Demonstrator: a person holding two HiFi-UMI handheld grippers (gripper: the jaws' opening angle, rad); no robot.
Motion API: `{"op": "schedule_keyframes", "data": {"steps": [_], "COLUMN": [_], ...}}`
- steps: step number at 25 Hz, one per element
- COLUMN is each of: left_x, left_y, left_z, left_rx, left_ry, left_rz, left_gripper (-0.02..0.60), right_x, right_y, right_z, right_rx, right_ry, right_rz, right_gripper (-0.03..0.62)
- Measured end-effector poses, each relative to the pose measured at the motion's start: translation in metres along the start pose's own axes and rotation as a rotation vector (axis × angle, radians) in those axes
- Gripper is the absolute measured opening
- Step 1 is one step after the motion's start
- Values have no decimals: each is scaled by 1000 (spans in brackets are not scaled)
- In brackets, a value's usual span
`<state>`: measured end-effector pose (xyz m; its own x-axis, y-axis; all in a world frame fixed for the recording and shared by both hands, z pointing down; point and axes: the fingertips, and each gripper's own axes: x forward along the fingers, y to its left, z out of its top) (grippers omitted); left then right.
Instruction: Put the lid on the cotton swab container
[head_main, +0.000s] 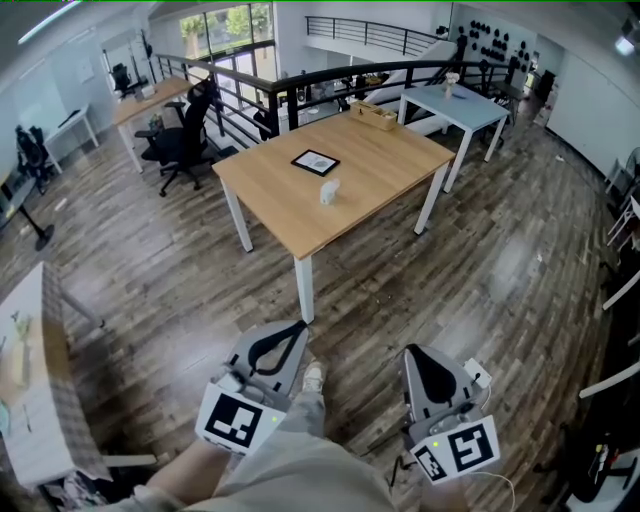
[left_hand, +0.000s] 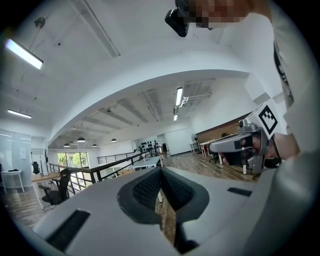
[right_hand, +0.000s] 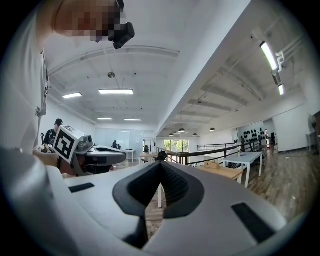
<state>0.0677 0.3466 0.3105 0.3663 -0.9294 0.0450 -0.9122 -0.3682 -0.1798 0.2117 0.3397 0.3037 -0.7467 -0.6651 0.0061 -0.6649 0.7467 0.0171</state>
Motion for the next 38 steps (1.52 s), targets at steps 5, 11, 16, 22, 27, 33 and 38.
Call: {"op": "schedule_keyframes", "data": {"steps": [5,11,16,22,27,33,38], "left_x": [35,93,149,219,267,312,340], "left_y": [23,67,116,184,233,276,297], "left_z": [-7,-22,-27,-27,-37,-54,-67], "left_rx": [-3,-17,-29,-17,-16,-9,-22], "left_ry": [4,30,37,37,49,57,67], "left_rz": [-8,-16,-30,-49,-66,-78,-65], "left_gripper": [21,21,21,21,22,21,23], "right_x": [33,98,163,249,315,378,408], "right_y": [-22,-58,-90,-130,-158,-187,-207], "right_z": [-7,-17,-14,-4,-4,-10,-22], "right_rx": [-5,4,-5,-10,-12,-9,-1], "right_ry": [20,55,75,98,108,107,128], "right_rz": [-4,-1,-4,-12,-21,-28,-17], "right_gripper": [26,26,26,26,26,26,26]}}
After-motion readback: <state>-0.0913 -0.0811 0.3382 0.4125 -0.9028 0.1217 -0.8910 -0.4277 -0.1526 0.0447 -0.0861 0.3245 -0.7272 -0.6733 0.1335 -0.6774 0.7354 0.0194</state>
